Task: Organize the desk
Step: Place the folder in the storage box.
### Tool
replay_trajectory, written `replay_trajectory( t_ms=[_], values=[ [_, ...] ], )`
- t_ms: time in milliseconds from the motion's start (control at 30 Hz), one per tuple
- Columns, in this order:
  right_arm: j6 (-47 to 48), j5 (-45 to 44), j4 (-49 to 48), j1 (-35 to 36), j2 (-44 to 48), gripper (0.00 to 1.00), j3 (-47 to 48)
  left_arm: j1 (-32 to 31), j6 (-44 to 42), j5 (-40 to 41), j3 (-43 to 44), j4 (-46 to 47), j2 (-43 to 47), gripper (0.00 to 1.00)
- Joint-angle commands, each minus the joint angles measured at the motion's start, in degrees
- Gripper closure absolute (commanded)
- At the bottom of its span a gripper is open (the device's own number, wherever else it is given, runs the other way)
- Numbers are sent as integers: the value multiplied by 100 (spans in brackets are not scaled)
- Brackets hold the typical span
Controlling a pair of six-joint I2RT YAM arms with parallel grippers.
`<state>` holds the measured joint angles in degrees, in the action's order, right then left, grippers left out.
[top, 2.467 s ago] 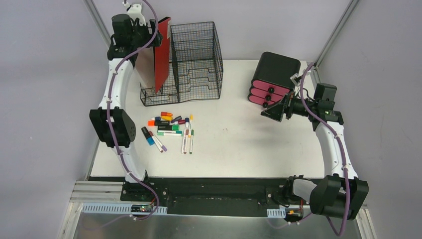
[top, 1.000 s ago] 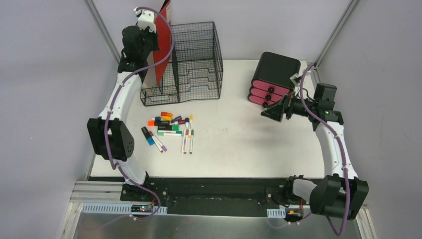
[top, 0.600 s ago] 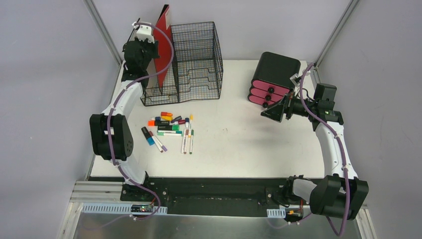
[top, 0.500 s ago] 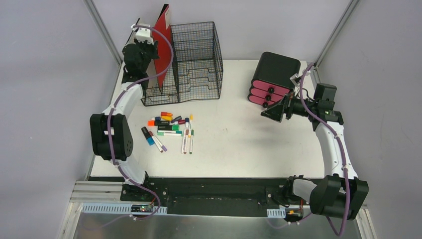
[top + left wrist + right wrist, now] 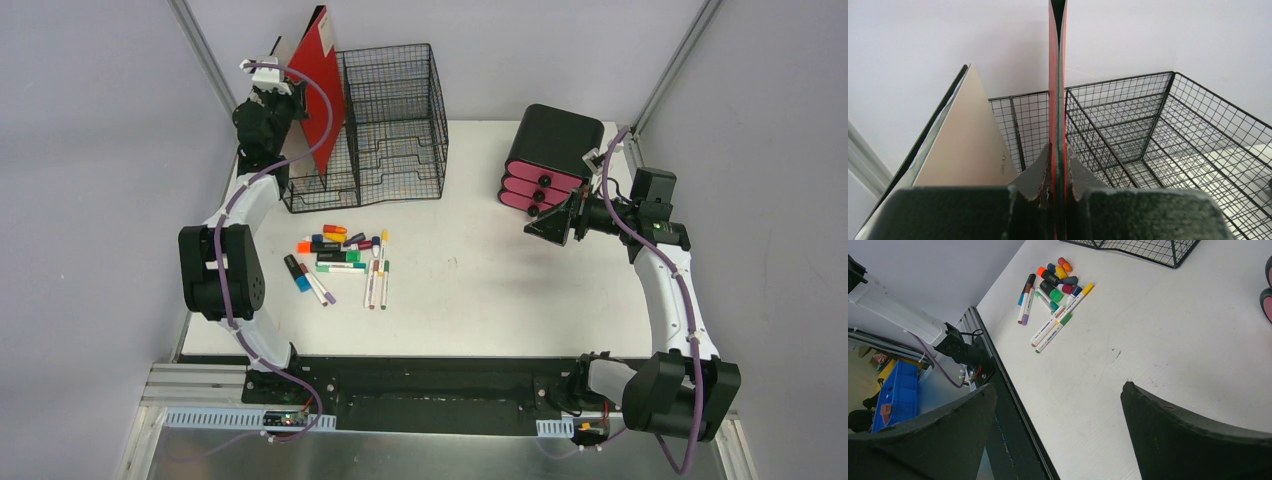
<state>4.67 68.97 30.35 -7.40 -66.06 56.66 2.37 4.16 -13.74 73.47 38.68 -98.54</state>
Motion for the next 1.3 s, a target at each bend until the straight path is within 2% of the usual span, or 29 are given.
replay_trajectory(
  t_ms=[0,267,633,1267],
  values=[
    [157,-15,-88,-42,102,1,205,-1,276,-221,319,776,-85,100],
    [170,-29,-90,-42,86,1,204,0,287,-269,286,1243,-349,100],
    [185,-49,-81,-42,8,1,204,0,429,-270,676,1446,-495,100],
    [214,-68,-64,-34,-22,1,205,-13,197,-446,238,2012,-734,100]
  ],
)
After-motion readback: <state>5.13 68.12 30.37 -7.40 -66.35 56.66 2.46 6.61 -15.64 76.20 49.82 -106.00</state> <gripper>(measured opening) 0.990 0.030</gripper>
